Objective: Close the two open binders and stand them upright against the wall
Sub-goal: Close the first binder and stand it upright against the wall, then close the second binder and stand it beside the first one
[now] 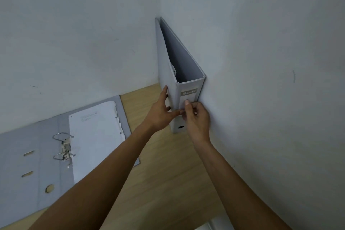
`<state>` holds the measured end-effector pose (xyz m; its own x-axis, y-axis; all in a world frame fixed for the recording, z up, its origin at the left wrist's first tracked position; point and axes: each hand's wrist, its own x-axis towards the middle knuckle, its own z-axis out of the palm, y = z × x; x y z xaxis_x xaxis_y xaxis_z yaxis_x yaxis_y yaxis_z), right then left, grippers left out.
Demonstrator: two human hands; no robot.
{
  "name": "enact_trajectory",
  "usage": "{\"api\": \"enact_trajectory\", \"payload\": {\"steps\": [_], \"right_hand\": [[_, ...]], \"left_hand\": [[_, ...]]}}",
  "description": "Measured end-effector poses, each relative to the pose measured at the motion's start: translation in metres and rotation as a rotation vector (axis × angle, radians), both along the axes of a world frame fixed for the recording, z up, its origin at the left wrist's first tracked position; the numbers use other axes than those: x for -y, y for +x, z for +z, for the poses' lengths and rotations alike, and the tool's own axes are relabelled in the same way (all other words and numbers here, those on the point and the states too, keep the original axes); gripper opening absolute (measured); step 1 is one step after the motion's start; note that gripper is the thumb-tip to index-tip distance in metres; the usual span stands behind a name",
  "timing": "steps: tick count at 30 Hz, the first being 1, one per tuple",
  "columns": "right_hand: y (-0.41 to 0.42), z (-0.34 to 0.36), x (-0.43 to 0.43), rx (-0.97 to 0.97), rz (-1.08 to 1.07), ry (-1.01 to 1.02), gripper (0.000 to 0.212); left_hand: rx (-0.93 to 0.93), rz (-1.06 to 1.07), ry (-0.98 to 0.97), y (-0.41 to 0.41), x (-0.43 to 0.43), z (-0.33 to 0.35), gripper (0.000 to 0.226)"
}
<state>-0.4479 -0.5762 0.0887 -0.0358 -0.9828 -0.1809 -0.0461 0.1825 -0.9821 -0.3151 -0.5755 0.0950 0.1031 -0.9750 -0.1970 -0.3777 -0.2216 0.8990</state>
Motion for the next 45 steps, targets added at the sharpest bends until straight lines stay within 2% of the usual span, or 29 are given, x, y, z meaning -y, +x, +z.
{"api": "enact_trajectory", "payload": {"steps": [6, 9, 13, 22, 29, 45], "right_hand": [[-0.005, 0.001, -0.003, -0.009, 0.035, 0.021, 0.015], [-0.007, 0.004, -0.003, -0.026, 0.052, 0.023, 0.011], [-0.007, 0.010, -0.009, -0.048, 0.061, 0.036, 0.010], [0.029, 0.014, -0.050, -0.096, 0.260, 0.057, 0.019], [0.108, 0.007, -0.100, -0.173, 0.464, 0.092, 0.018], [0.321, -0.049, -0.251, -0.281, 0.816, 0.269, 0.018]], "left_hand": [[0.086, 0.021, 0.071, 0.001, -0.015, -0.008, 0.095], [0.124, 0.035, 0.041, 0.001, -0.021, -0.011, 0.085], [0.130, 0.062, 0.015, 0.006, -0.033, -0.010, 0.073], [0.051, 0.091, -0.007, 0.040, -0.073, 0.005, 0.058], [0.007, 0.229, 0.038, 0.120, -0.153, 0.001, 0.048], [-0.007, 0.568, 0.269, 0.333, -0.383, -0.059, 0.047]]}}
